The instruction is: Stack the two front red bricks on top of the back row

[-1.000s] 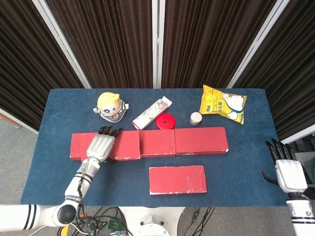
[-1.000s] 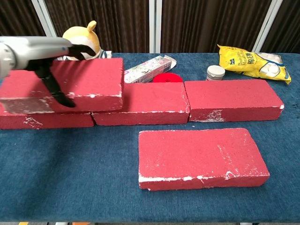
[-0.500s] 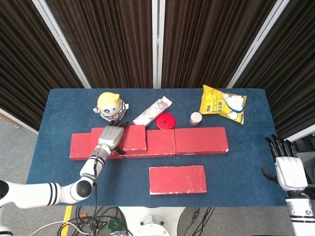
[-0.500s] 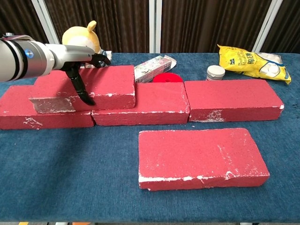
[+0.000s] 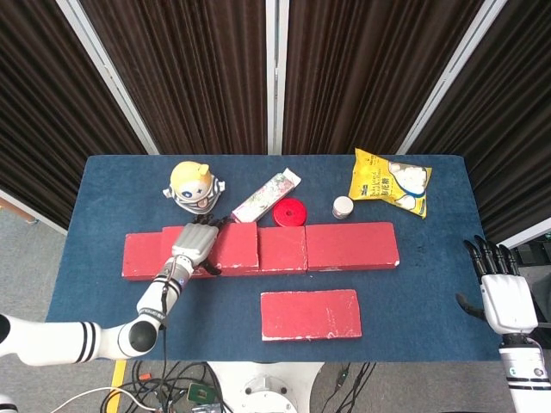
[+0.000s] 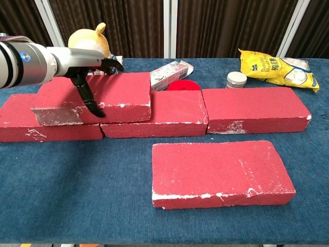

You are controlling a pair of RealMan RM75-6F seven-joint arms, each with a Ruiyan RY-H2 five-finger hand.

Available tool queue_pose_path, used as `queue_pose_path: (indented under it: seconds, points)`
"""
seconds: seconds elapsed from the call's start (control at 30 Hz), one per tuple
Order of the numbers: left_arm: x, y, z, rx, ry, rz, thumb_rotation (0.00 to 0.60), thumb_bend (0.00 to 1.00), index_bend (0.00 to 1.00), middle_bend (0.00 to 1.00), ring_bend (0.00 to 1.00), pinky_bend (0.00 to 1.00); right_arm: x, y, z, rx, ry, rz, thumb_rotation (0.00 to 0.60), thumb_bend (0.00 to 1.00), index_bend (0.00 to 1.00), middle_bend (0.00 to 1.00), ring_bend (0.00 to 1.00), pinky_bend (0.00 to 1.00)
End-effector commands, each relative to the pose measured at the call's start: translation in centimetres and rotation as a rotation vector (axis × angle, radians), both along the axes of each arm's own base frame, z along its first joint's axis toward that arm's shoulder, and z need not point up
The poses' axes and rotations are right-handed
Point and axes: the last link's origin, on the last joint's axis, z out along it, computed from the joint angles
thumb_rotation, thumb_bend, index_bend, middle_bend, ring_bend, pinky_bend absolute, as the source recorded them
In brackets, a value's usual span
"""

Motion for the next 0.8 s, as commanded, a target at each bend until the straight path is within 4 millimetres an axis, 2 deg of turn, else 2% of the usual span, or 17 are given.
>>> queue_pose_path:
  seconds: [0.03, 0.8]
  points:
    - [-0.07, -0.02, -0.24, -0.003, 0.004, 0.003, 0.6, 0.0, 0.03, 0.29, 0.0, 0.0, -0.05, -0.01, -0.03, 0.001, 0.0, -0.002, 0.6, 0.15, 0.0, 0.0, 0.0, 0.0]
    - [0.03, 0.46, -0.3, -0.026, 0.015, -0.004, 0.6, 0.0, 0.03, 0.28, 0.0, 0.0, -0.08, -0.07, -0.12, 0.006, 0.004, -0.006, 0.6, 0.15, 0.0, 0.0, 0.0, 0.0]
